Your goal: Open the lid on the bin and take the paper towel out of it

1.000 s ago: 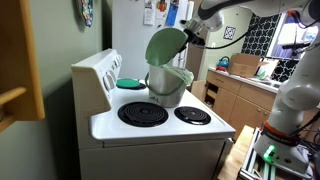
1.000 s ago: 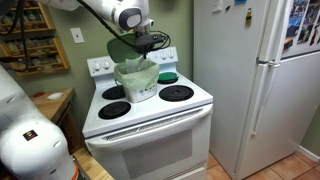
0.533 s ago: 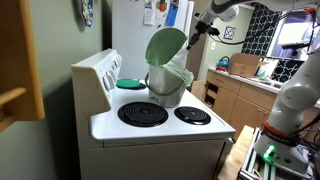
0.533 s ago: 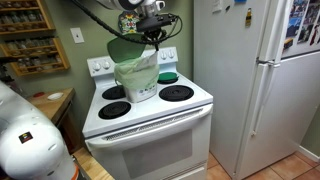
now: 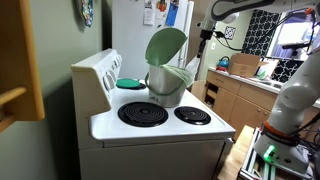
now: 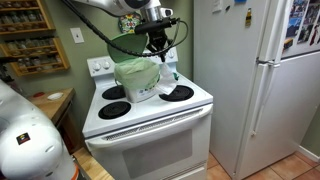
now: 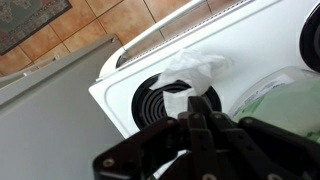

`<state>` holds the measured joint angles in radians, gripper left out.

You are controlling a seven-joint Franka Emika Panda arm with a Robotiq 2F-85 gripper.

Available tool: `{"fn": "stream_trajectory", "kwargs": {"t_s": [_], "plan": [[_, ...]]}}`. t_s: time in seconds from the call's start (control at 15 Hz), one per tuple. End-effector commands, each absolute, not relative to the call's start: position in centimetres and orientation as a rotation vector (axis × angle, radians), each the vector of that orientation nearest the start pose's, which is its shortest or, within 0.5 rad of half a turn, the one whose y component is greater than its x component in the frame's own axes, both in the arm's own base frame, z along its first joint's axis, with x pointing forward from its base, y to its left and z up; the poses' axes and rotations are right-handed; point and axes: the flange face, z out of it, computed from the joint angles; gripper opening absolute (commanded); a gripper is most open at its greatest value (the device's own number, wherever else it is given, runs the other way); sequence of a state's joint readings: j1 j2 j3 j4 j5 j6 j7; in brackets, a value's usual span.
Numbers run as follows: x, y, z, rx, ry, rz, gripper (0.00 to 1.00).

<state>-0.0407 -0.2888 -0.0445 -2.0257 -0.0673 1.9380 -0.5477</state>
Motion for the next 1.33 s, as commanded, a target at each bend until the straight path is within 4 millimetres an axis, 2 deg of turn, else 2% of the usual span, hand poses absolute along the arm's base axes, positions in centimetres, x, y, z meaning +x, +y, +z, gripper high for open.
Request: {"fn": "stream_trajectory", "kwargs": {"t_s": [0.0,0.13,0.33,0.8,0.87,1.0,1.27], "plan": [[49.6,-3.3,54.6,-3.057,-0.756,-0.22,0.03],[50.2,-2.7,52.3,-2.995,-0.751,-0.249,0.03],[51.2,-2.1,50.9,-2.933,-0.745,-0.325,0.03],[52.7,0.2,50.4,-2.854,-0.872,-0.405,0.04],[52.9,0.4,50.2,-2.849,-0.865,-0.408,0.3],[53.0,0.7,50.3,-2.838,-0.87,-0.415,0.32],[52.9,0.8,51.9,-2.831,-0.885,-0.448,0.63]]}}
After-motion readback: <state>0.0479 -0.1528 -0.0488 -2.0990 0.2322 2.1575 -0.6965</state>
